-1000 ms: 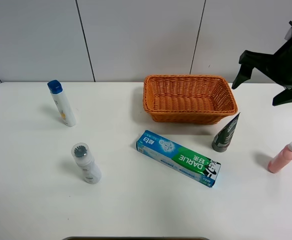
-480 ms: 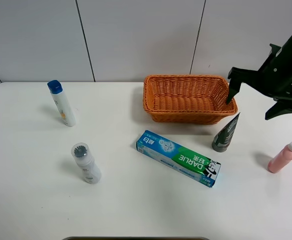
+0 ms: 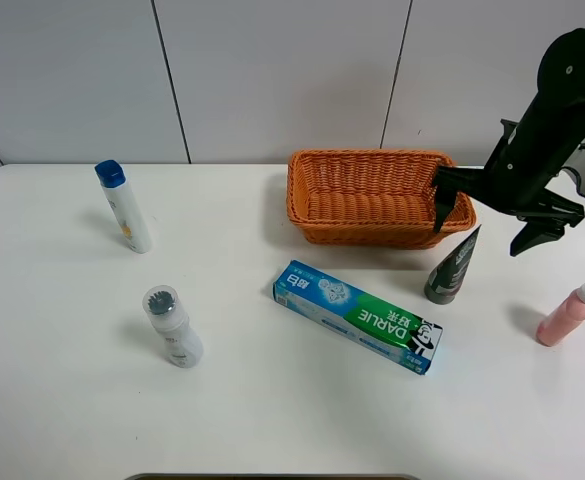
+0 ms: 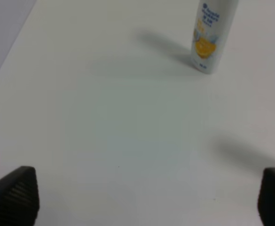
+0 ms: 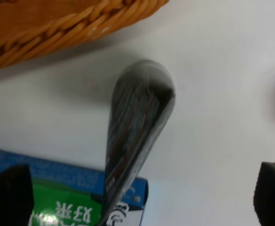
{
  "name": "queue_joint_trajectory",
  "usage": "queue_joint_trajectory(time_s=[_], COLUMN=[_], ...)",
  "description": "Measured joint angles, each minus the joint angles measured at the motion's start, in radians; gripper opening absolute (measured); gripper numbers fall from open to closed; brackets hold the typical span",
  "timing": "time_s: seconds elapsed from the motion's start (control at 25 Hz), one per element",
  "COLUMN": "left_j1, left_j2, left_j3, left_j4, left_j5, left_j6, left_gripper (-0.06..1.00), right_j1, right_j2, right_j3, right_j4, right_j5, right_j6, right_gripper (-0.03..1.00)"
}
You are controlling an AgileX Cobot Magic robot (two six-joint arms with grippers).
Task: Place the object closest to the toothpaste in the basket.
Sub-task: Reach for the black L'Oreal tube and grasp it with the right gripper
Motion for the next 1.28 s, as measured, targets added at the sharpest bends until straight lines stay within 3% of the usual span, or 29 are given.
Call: queue_joint_trajectory(time_s=[1.28], left_j1=[0.0], left_j2=[0.0], left_j3=[0.0], left_j4=[0.0], left_j5=[0.0], left_j6=[0.0], left_gripper=[0.94], right_j1=[0.01], right_j2=[0.191], right_j3=[0.027], right_j4=[-0.008], right_j5=[-0.128], right_j6=[0.004], right_gripper=[0.95])
